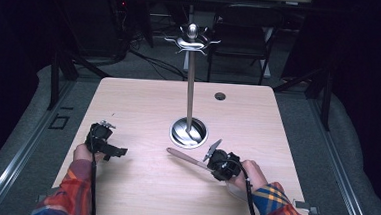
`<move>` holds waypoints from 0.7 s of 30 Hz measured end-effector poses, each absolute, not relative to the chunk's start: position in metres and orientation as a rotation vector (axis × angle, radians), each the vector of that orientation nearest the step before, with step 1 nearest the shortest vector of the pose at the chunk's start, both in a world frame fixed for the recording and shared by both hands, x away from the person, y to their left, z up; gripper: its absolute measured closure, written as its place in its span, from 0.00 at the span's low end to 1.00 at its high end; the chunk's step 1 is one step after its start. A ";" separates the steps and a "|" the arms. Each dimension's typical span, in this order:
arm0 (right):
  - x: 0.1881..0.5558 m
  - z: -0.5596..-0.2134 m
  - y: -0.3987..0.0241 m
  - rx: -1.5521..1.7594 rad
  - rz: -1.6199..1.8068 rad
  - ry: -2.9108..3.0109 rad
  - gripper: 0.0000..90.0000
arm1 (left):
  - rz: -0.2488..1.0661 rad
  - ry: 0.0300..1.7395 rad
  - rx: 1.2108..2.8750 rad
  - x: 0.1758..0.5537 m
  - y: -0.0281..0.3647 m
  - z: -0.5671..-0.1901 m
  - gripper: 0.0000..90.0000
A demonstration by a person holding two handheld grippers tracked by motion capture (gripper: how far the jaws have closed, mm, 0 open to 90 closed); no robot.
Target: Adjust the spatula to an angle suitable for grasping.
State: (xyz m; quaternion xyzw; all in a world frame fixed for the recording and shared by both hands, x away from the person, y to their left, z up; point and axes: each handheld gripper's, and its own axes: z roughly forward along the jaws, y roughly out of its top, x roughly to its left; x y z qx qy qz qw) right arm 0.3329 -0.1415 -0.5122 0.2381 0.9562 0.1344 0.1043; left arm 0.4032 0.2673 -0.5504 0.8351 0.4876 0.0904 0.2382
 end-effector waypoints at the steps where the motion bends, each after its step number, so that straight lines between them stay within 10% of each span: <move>1: 0.333 -0.512 -0.144 0.712 0.398 2.820 0.87 | 0.247 1.340 2.284 0.403 0.267 -0.551 0.00; 21: 0.339 -0.508 -0.204 0.961 0.404 2.696 0.87 | 0.245 1.331 2.290 0.403 0.266 -0.551 0.00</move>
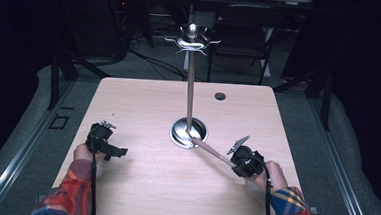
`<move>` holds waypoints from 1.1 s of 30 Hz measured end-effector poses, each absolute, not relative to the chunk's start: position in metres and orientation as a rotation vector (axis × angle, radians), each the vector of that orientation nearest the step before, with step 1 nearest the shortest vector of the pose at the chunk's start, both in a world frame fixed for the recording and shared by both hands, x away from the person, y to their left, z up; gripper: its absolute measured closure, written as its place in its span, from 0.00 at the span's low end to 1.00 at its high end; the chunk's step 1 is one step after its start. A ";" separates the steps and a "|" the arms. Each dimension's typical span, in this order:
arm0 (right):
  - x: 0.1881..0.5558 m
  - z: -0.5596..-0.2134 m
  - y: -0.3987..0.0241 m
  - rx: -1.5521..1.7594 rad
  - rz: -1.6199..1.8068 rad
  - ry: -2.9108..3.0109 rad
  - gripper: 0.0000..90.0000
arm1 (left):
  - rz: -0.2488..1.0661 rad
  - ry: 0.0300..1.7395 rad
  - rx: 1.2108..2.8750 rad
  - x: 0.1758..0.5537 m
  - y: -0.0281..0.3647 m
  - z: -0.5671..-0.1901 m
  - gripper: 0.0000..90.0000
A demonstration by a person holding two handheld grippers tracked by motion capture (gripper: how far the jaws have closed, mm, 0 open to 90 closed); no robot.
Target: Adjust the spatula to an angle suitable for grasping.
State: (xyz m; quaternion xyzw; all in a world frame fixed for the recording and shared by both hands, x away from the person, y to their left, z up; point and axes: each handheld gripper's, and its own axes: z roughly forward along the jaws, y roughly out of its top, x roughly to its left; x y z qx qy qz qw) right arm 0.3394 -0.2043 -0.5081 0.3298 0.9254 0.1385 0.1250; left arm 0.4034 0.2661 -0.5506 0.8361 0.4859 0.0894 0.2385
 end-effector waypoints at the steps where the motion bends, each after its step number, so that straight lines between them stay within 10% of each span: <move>1: 0.340 -0.508 -0.207 0.971 0.401 2.694 0.87 | 0.244 1.330 2.290 0.403 0.266 -0.551 0.00; 28: 0.356 -0.535 -0.226 1.204 0.226 2.667 0.86 | 0.231 1.310 2.282 0.404 0.265 -0.550 0.00; 33: 0.357 -0.534 -0.228 1.220 0.218 2.666 0.69 | 0.235 1.314 2.280 0.404 0.266 -0.549 0.00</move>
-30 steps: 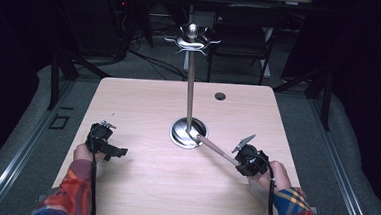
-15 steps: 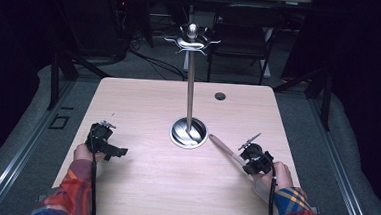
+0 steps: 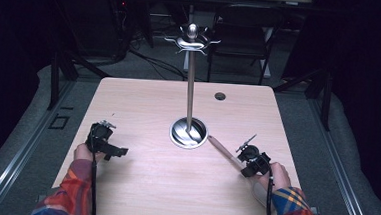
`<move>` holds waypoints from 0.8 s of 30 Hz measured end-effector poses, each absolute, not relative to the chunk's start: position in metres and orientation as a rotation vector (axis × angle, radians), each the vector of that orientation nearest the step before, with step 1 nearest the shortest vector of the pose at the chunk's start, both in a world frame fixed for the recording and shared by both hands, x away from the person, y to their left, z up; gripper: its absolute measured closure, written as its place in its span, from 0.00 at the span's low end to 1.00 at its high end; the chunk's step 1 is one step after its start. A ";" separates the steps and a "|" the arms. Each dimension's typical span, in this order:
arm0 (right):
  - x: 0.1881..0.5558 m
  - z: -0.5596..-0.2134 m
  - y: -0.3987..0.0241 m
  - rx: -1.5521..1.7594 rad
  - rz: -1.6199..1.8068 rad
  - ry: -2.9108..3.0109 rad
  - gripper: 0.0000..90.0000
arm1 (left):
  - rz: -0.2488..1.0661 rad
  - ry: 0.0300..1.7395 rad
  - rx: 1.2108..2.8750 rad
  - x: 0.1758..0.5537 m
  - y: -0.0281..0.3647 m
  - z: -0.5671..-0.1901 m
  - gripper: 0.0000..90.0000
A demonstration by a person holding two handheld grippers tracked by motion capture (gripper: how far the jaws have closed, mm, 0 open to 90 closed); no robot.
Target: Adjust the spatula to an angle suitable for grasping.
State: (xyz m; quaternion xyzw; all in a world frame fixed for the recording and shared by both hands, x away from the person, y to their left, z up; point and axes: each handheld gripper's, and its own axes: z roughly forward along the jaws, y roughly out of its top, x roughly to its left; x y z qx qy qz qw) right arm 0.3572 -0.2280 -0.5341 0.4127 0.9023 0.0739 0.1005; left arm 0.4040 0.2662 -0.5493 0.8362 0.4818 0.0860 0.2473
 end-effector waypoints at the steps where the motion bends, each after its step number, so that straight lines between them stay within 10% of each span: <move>1: 0.357 -0.533 -0.228 1.218 0.211 2.666 0.65 | 0.235 1.314 2.280 0.404 0.266 -0.549 0.00; 10: 0.357 -0.528 -0.228 1.224 0.289 2.648 0.27 | 0.246 1.321 2.276 0.403 0.267 -0.549 0.00; 24: 0.354 -0.521 -0.231 1.208 0.413 2.694 0.06 | 0.245 1.304 2.285 0.403 0.263 -0.548 0.00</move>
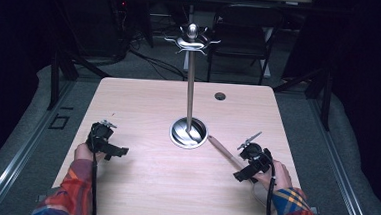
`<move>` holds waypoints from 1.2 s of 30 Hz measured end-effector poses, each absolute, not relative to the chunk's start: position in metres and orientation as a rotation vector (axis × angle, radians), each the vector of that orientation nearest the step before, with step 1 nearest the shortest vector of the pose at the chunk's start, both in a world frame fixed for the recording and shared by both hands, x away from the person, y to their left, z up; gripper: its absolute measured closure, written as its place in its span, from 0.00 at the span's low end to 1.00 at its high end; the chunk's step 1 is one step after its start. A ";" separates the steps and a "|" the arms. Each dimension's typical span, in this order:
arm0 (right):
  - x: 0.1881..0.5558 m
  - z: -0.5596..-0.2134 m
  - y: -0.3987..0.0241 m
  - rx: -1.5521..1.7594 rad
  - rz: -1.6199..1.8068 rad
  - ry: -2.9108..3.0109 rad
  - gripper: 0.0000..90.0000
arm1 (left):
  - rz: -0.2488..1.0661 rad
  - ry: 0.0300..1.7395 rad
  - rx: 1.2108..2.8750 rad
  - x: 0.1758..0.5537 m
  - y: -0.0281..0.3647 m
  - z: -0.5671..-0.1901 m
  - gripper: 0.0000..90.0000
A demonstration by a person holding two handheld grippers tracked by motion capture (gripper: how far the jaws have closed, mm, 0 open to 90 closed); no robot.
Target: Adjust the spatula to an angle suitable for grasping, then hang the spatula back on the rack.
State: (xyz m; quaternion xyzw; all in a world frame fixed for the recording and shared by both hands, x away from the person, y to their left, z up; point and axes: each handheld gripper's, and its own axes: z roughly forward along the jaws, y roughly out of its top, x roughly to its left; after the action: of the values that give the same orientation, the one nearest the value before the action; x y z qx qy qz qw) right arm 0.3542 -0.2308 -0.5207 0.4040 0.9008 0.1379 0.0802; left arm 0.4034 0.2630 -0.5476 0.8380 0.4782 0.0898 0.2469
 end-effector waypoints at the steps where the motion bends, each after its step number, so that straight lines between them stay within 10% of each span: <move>1: 0.354 -0.521 -0.231 1.208 0.413 2.694 0.06 | 0.245 1.304 2.285 0.403 0.263 -0.548 0.00; 24: 0.366 -0.520 -0.228 1.206 0.438 2.656 0.03 | 0.247 1.302 2.295 0.404 0.262 -0.549 0.00; 36: 0.367 -0.527 -0.227 1.250 0.391 2.665 0.32 | 0.251 1.296 2.305 0.404 0.260 -0.549 0.00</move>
State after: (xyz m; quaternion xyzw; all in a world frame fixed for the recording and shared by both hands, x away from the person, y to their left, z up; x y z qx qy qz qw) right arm 0.3668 -0.2274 -0.5266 0.4194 0.8942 0.1312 0.0858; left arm 0.4043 0.2602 -0.5488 0.8424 0.4735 0.0918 0.2404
